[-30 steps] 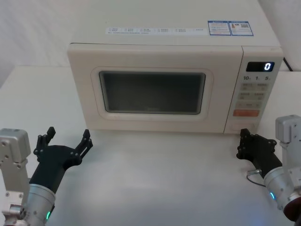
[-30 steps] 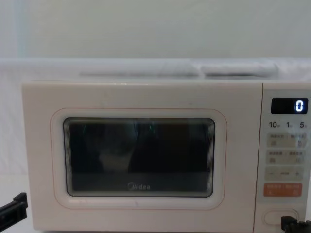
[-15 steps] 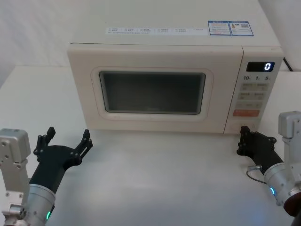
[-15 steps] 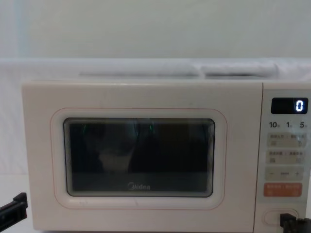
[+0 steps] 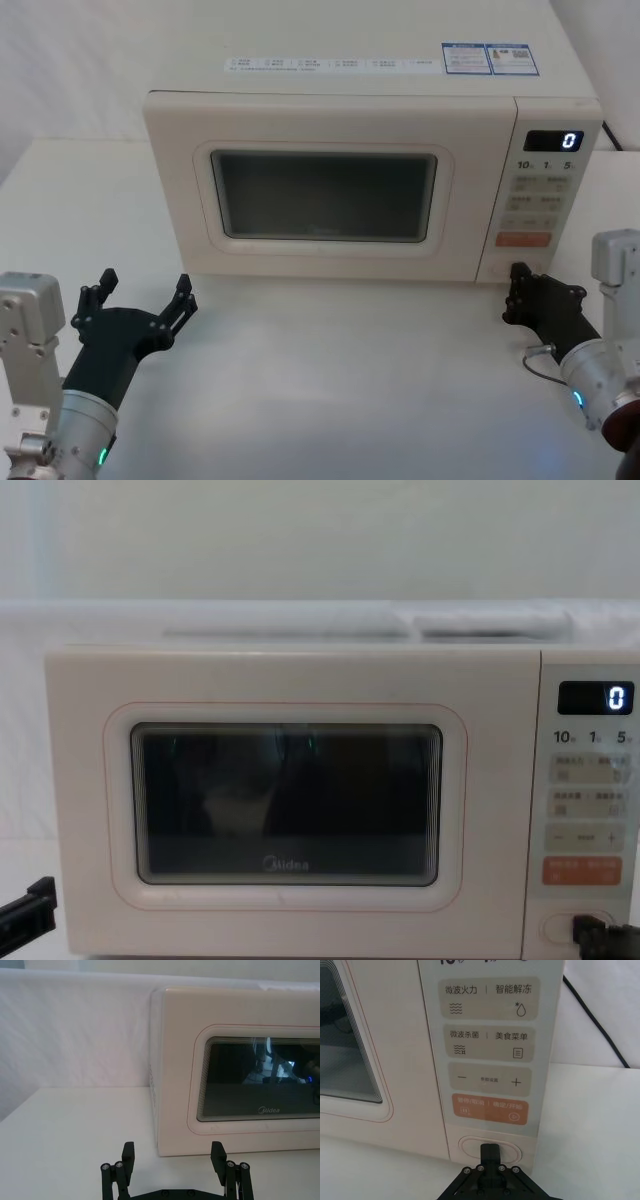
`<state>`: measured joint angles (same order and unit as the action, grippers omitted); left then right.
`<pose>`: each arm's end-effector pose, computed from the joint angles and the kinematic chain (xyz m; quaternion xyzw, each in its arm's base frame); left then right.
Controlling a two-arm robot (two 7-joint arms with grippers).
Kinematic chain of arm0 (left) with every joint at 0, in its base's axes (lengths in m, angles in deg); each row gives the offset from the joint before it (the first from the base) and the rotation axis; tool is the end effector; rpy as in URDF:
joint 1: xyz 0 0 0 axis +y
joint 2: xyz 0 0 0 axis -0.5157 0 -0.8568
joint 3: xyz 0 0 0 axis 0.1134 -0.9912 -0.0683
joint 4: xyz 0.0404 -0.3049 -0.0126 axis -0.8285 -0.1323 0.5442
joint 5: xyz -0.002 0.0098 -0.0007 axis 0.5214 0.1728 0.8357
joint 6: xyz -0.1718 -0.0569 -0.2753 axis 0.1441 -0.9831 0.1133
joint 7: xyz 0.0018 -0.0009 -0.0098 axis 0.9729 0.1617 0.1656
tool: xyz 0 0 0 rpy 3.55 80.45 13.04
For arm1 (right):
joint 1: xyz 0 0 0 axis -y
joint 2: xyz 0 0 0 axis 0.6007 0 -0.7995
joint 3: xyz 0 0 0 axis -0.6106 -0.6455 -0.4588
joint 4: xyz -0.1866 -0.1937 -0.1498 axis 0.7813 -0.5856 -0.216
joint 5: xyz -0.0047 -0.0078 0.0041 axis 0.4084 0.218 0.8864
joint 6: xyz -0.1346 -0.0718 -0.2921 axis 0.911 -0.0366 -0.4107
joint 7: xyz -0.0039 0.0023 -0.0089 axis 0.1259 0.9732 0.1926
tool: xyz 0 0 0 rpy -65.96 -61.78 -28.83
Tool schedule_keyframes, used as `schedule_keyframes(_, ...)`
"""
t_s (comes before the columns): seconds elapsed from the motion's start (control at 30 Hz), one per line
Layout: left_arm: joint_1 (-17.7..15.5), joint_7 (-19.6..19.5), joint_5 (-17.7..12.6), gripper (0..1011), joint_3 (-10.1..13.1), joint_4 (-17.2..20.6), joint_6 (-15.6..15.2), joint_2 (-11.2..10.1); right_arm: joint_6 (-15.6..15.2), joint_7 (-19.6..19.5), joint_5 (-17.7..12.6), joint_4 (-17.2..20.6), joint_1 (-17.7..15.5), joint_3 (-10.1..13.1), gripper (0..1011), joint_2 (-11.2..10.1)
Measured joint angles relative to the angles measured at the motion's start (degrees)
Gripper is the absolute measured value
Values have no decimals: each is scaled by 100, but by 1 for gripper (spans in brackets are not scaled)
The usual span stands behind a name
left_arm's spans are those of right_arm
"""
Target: Press the button to open the microwave door with one hand; close the microwave door with the other hand.
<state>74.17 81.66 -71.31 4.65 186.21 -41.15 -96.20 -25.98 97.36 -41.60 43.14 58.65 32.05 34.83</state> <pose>0.2690 0.0396 -0.3020 -0.0174 0.0064 0.6616 0.7497 0.3748 0.0118 -0.3426 -0.0259 0.0367 -0.6043 0.7955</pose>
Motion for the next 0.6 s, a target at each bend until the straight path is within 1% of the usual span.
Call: schedule_keyframes(0.6, 0, 0, 0, 1001, 0, 0, 0, 0, 18, -56, 106, -211, 166, -74, 0, -14)
